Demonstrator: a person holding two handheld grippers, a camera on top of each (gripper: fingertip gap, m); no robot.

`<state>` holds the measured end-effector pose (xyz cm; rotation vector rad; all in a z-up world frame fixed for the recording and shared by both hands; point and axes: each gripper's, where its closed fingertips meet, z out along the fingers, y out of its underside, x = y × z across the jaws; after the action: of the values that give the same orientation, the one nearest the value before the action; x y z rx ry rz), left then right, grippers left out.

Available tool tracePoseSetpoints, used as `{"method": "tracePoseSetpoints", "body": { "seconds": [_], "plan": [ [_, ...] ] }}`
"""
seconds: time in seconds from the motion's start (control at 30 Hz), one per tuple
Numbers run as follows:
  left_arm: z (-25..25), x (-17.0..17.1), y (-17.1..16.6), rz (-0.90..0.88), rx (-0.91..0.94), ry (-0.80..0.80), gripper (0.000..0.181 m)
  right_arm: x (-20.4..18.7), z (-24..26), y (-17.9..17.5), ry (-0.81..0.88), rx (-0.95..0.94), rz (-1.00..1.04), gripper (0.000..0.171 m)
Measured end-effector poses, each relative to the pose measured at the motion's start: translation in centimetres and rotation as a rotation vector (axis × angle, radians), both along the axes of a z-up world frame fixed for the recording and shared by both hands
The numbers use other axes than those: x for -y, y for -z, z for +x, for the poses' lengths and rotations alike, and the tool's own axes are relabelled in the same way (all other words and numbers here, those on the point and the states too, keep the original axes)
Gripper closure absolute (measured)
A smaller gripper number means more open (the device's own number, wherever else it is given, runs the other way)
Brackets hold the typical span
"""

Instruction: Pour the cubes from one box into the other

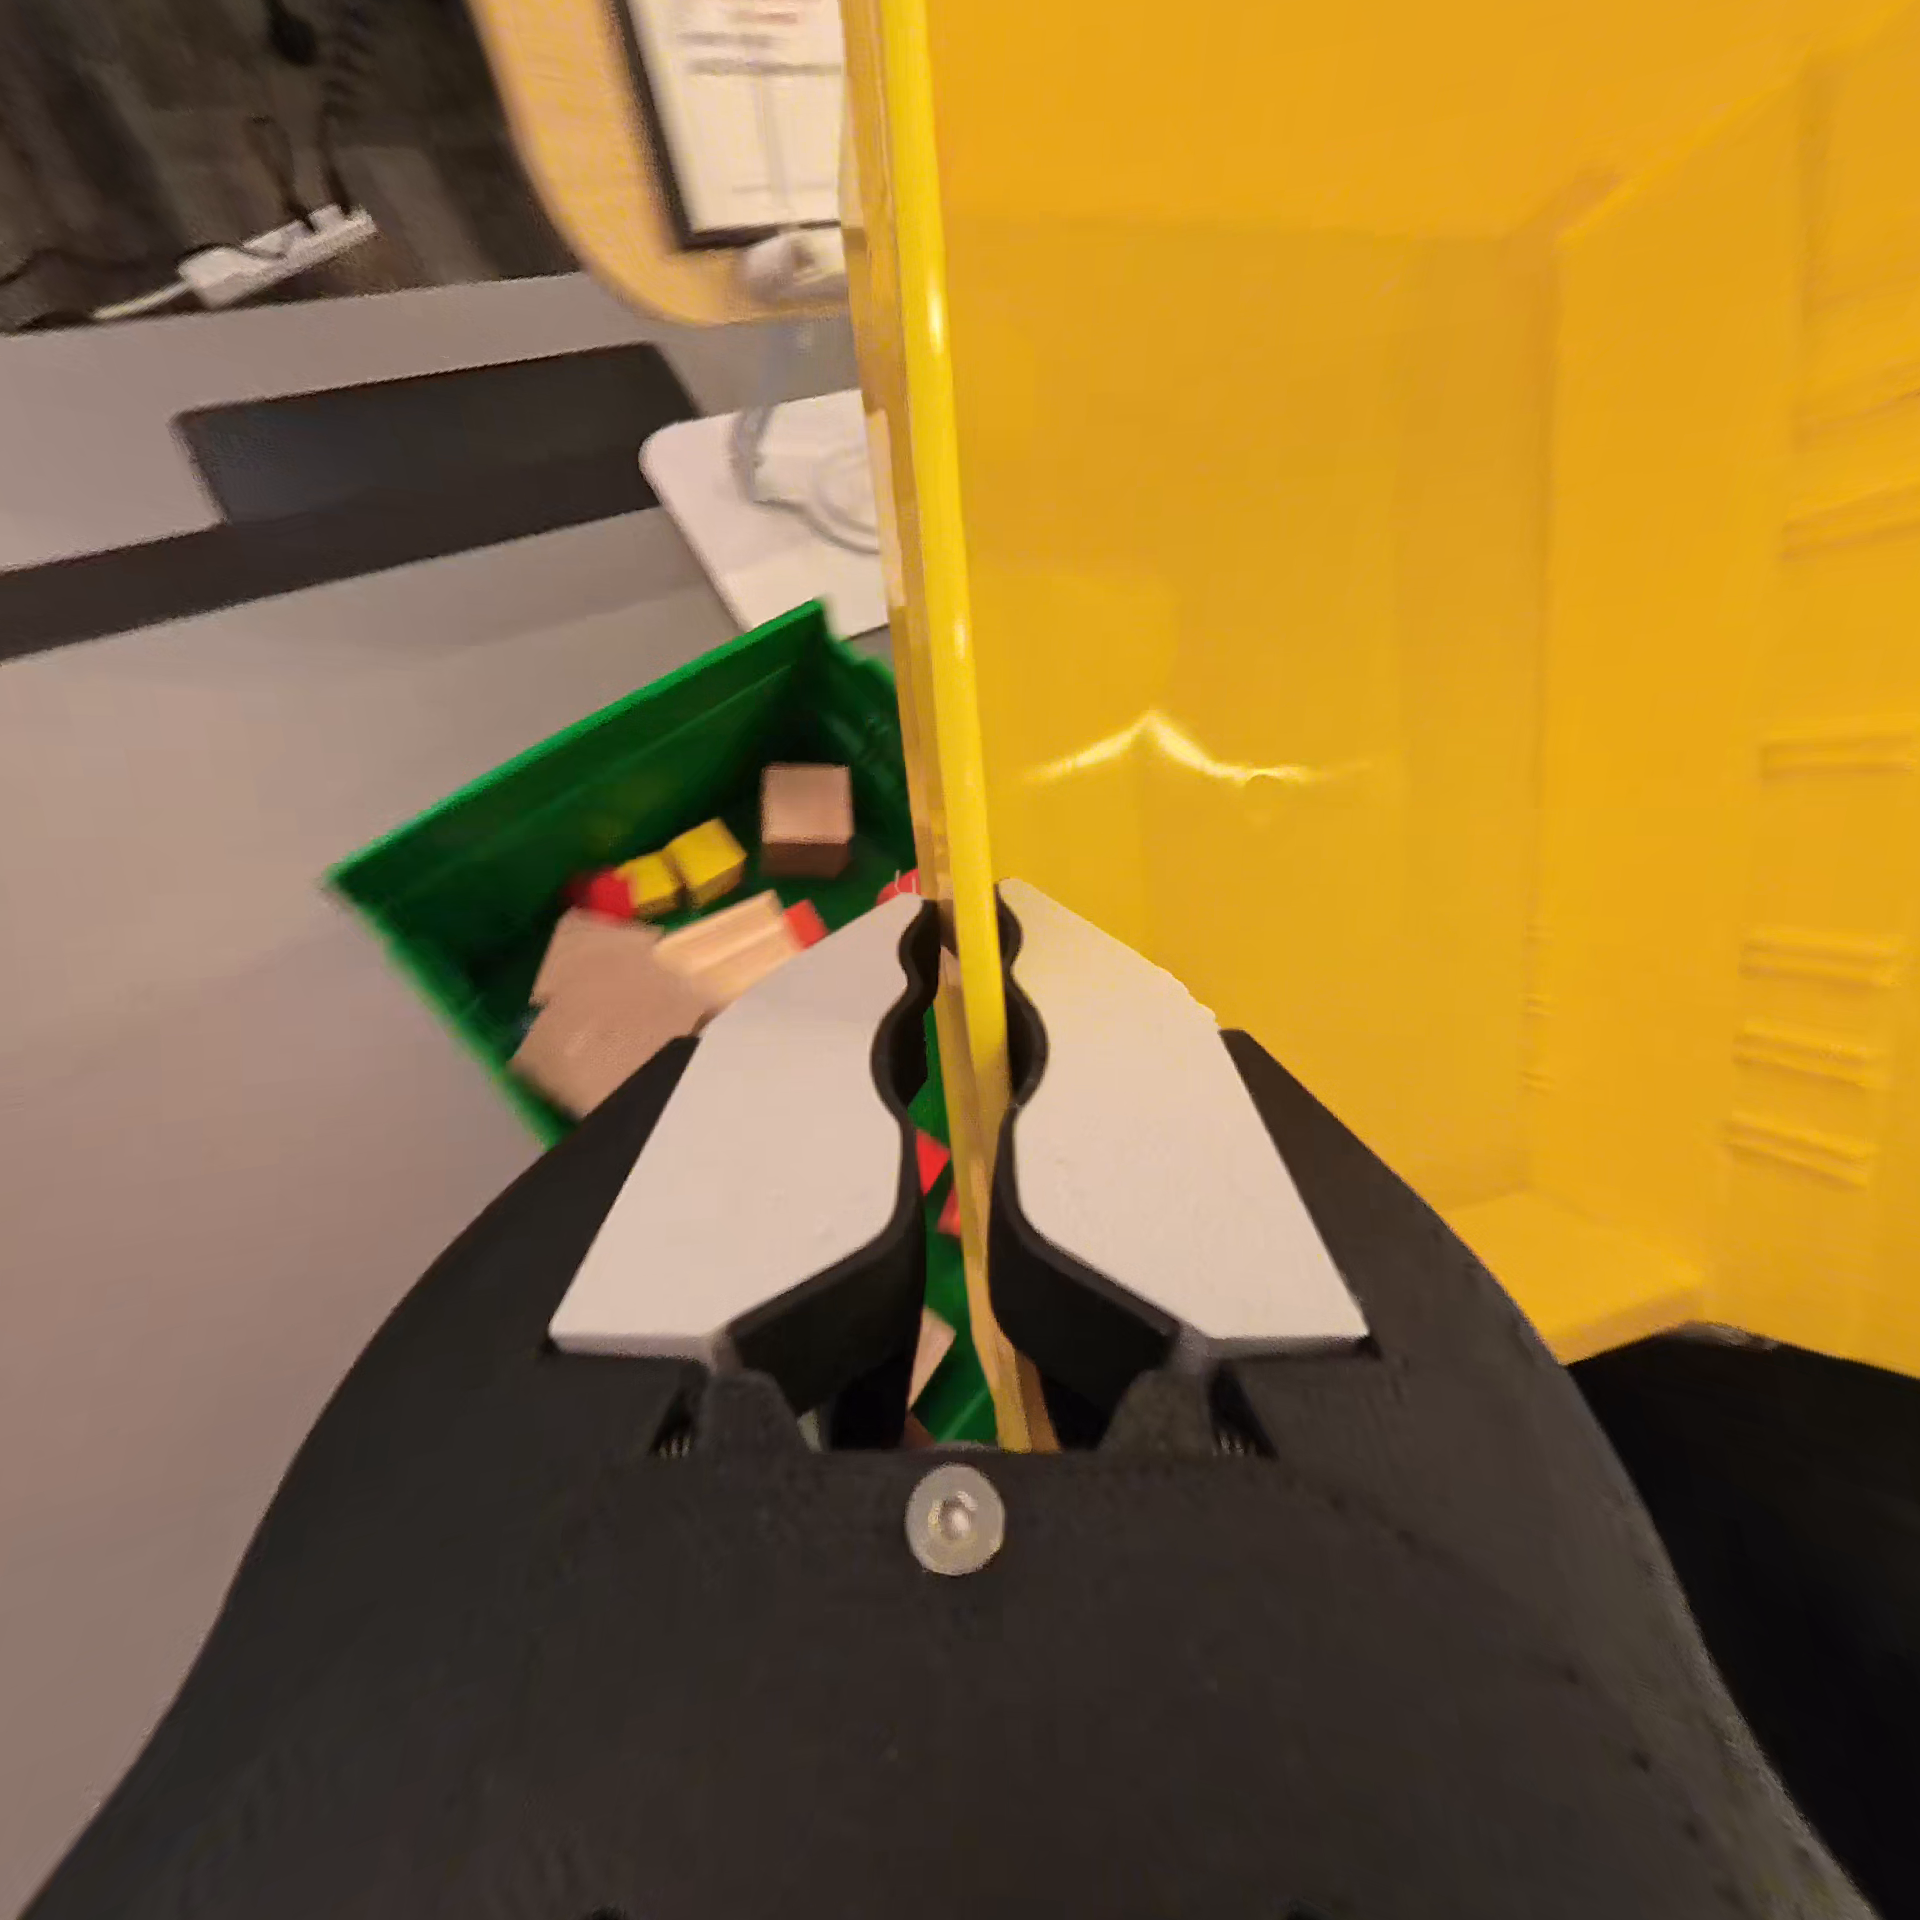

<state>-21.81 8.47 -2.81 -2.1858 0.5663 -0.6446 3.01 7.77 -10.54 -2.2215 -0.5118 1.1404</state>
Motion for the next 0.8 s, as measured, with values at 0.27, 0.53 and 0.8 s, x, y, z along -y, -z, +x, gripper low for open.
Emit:
{"method": "tracePoseSetpoints", "body": {
  "seconds": [0.27, 0.53, 0.8],
  "plan": [
    [21.2, -4.4, 3.4, -0.080, -0.013, 0.231, 0.174, 1.3, 20.1, -8.3, 0.385, -0.016, 0.178, 0.135],
    [32.9, -2.7, 13.8, -0.310, -0.066, 0.258, 0.169, 2.7, 26.2, -7.6, 0.457, 0.012, 0.139, 0.136],
    [32.3, 0.6, 19.3, -0.473, 0.043, 0.133, 0.159, 1.4, 24.7, -2.9, 0.385, 0.071, 0.024, 0.135]
  ]
}}
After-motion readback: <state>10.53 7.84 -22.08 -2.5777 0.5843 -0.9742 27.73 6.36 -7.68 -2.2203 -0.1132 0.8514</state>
